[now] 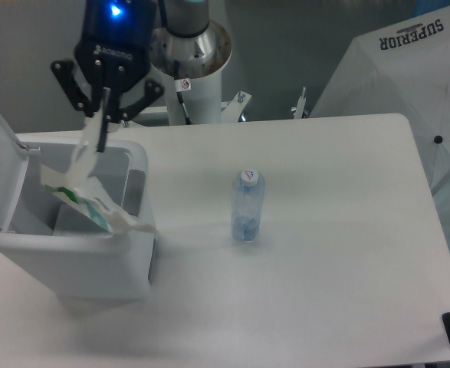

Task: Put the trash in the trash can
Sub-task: 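Open the gripper to drop the wrapper into the bin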

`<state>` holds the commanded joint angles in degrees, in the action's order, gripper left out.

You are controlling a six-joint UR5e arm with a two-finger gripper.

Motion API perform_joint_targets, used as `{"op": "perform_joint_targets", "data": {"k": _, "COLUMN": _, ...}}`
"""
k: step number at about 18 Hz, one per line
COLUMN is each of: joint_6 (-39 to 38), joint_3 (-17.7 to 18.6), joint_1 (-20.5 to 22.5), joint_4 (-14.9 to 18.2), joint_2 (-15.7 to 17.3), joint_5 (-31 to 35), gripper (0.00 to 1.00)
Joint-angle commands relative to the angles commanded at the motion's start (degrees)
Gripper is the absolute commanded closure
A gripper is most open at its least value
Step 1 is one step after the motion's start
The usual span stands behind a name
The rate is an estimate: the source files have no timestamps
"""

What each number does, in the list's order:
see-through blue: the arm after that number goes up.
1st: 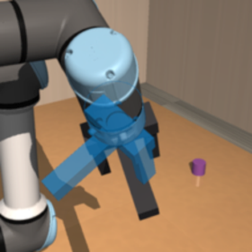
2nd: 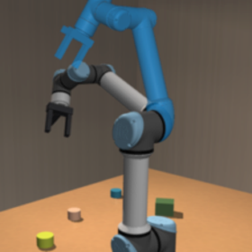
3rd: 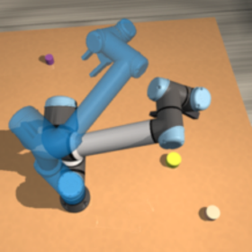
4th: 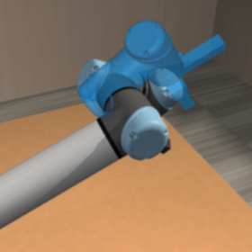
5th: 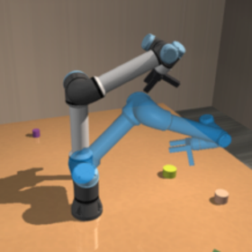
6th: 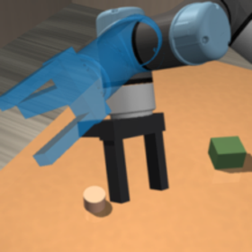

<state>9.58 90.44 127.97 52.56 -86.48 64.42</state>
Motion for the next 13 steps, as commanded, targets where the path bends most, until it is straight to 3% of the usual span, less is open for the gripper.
{"op": "perform_joint_targets", "data": {"k": 8, "joint_6": 0.09, "joint_3": 4.83, "joint_1": -3.61, "joint_4": 0.18, "joint_2": 2.28, "joint_5": 0.0, "gripper": 0.85}}
{"op": "perform_joint_targets", "data": {"k": 10, "joint_6": 0.09, "joint_3": 5.71, "joint_1": -3.7, "joint_4": 0.09, "joint_2": 2.46, "joint_5": 0.0, "gripper": 0.67}}
{"op": "perform_joint_targets", "data": {"k": 13, "joint_6": 3.24, "joint_3": 6.42, "joint_1": -3.61, "joint_4": 0.09, "joint_2": 2.37, "joint_5": 0.35, "gripper": 0.24}}
